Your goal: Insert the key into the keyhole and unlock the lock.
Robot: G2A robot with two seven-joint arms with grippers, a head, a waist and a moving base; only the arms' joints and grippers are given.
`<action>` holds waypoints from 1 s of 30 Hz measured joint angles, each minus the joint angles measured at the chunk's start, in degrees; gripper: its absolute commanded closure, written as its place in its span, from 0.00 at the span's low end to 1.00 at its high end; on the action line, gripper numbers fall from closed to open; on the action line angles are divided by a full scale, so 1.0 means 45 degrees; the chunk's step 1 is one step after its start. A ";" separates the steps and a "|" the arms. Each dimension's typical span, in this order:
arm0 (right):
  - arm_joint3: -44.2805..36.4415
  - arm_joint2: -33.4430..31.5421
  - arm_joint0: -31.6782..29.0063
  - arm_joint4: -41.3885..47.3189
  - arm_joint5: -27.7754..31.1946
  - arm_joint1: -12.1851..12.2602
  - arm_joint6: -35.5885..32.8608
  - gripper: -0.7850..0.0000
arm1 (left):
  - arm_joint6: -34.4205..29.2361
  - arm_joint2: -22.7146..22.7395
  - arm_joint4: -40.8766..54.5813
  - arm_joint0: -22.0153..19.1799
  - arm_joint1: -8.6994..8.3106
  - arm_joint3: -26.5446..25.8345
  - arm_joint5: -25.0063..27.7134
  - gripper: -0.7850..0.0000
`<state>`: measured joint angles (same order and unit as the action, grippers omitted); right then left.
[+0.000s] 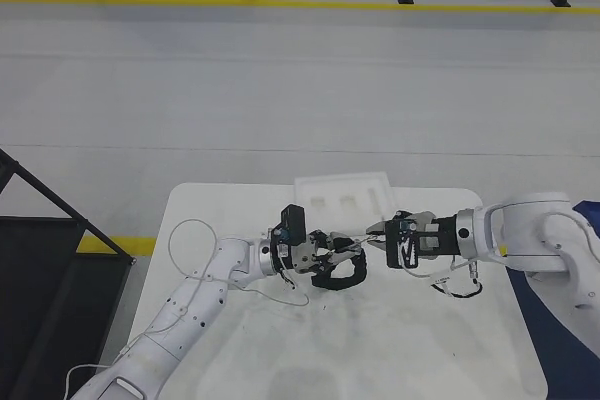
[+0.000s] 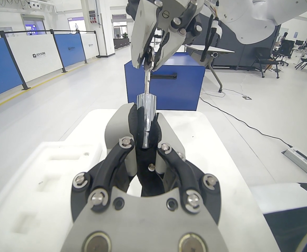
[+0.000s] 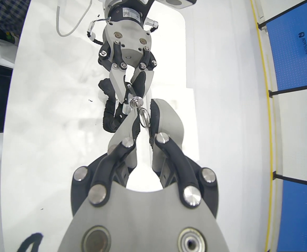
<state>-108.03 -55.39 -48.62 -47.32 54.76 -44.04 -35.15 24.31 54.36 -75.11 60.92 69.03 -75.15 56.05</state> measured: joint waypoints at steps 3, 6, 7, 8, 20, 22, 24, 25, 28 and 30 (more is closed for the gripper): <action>0.0230 0.0180 0.0090 0.1202 -0.0349 0.0003 -0.0730 1.00 | 0.0064 -0.0024 -0.0168 0.0019 -0.0003 -0.0022 -0.0085 1.00; 0.0390 0.0312 0.0144 0.2365 -0.0838 0.0002 -0.1303 1.00 | 0.0159 -0.0053 -0.0424 0.0021 -0.0009 -0.0068 -0.0192 1.00; 0.0445 0.0348 0.0148 0.2734 -0.0982 0.0003 -0.1454 1.00 | 0.0202 -0.0061 -0.0516 0.0019 -0.0011 -0.0088 -0.0228 1.00; 0.0511 0.0381 0.0150 0.3123 -0.1131 0.0006 -0.1607 1.00 | 0.0254 -0.0070 -0.0616 0.0018 -0.0015 -0.0110 -0.0260 1.00; 0.0998 0.0360 0.0226 0.5698 -0.1940 0.0094 -0.3046 0.00 | 0.0090 -0.0197 -0.1920 -0.0017 -0.0113 0.0249 -0.0435 1.00; 0.1116 0.0286 0.0116 0.5915 -0.1986 0.0127 -0.3086 0.00 | -0.0218 -0.0259 -0.2277 -0.0039 -0.0154 0.0454 -0.0274 1.00; 0.1224 0.0193 -0.0008 0.6086 -0.2023 0.0158 -0.3062 0.00 | -0.0434 -0.0330 -0.2519 -0.0052 -0.0192 0.0639 -0.0004 1.00; 0.1278 0.0152 -0.0070 0.6141 -0.2030 0.0171 -0.3029 0.00 | -0.0518 -0.0363 -0.2592 -0.0052 -0.0208 0.0714 0.0134 1.00; 0.1473 -0.0001 -0.0283 0.6237 -0.2052 0.0211 -0.2847 0.00 | -0.0869 -0.0722 -0.2717 0.0018 -0.0264 0.0950 0.0450 1.00; 0.1582 -0.0106 -0.0432 0.6234 -0.2119 0.0231 -0.2684 0.00 | -0.1120 -0.1192 -0.2653 0.0033 -0.0328 0.1160 0.0443 1.00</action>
<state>-100.91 -55.86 -50.57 -19.27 45.23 -43.00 -47.23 19.27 49.00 -87.05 61.07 67.55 -69.93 58.04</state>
